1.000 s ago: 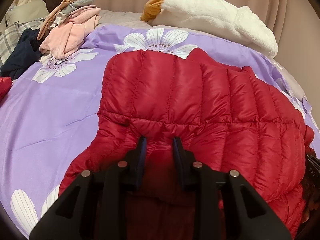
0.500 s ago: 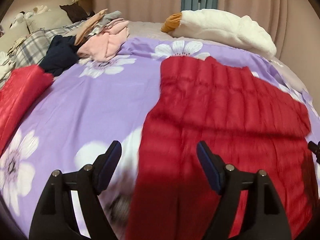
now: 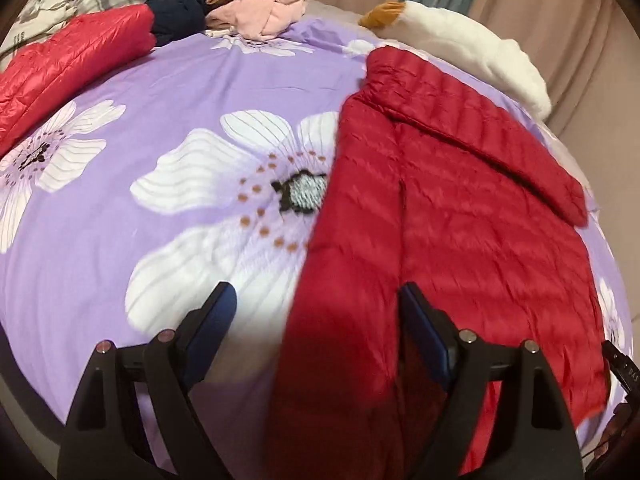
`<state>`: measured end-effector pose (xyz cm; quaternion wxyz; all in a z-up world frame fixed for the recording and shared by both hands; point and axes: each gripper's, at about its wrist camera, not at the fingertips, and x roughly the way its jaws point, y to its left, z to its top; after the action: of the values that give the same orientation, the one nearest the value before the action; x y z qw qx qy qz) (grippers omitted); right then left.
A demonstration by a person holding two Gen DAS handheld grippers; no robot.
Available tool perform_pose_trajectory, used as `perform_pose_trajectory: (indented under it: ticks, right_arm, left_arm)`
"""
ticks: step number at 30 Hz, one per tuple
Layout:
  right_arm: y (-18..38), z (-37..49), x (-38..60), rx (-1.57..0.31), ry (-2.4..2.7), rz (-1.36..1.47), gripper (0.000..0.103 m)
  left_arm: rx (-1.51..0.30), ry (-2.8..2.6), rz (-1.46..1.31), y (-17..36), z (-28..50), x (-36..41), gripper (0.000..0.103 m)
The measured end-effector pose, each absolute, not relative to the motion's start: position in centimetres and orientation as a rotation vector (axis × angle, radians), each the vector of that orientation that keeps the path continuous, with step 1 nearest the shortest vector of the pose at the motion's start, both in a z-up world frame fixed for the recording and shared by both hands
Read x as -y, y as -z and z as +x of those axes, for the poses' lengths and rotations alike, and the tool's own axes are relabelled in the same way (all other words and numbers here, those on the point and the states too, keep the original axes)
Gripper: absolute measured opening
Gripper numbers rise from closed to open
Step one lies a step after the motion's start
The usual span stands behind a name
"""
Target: Fold large clothes
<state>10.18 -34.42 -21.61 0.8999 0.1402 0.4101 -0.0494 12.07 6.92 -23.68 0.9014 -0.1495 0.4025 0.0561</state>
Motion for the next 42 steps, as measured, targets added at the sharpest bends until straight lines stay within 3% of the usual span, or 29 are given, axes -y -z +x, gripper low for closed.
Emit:
perform_pose_trajectory:
  ticks: [3, 5, 7, 8, 10, 13, 18, 28, 36, 42]
  right_arm:
    - [21.9, 8.7, 34.3, -0.840, 0.039, 0.379, 0.073]
    - [21.9, 8.2, 33.0, -0.841, 0.005, 0.363, 0.073]
    - [21.6, 8.2, 31.7, -0.827, -0.025, 0.315, 0.068]
    - [21.5, 8.2, 31.0, -0.817, -0.036, 0.291, 0.049]
    - [21.3, 8.4, 30.4, -0.795, 0.002, 0.259, 0.026]
    - [20.6, 8.8, 30.3, -0.763, 0.007, 0.247, 0.017]
    - [18.9, 8.9, 31.6, -0.697, -0.040, 0.335, 0.014]
    - [13.3, 12.2, 31.3, -0.585, -0.065, 0.367, 0.014]
    - [8.7, 19.1, 30.8, -0.511, -0.062, 0.327, 0.009]
    - [9.2, 26.5, 31.3, -0.539, -0.034, 0.339, 0.008]
  left_arm:
    - [-0.851, -0.049, -0.320, 23.7, 11.0, -5.7, 0.081]
    - [-0.846, -0.012, -0.359, 23.6, 10.3, -5.0, 0.072]
    - [-0.830, -0.025, -0.367, 23.4, 9.9, -4.4, 0.054]
    - [-0.831, -0.046, -0.337, 23.5, 10.0, -3.8, 0.050]
    - [-0.830, -0.067, -0.287, 23.4, 10.0, -3.2, 0.035]
    - [-0.822, -0.034, -0.353, 23.1, 10.0, -3.7, 0.020]
    - [-0.793, -0.005, -0.399, 21.5, 9.9, -4.3, 0.014]
    - [-0.716, 0.042, -0.495, 16.7, 12.6, -5.4, 0.014]
    - [-0.647, 0.066, -0.581, 12.3, 20.4, -6.2, 0.014]
    - [-0.681, 0.049, -0.653, 12.9, 28.7, -6.6, 0.014]
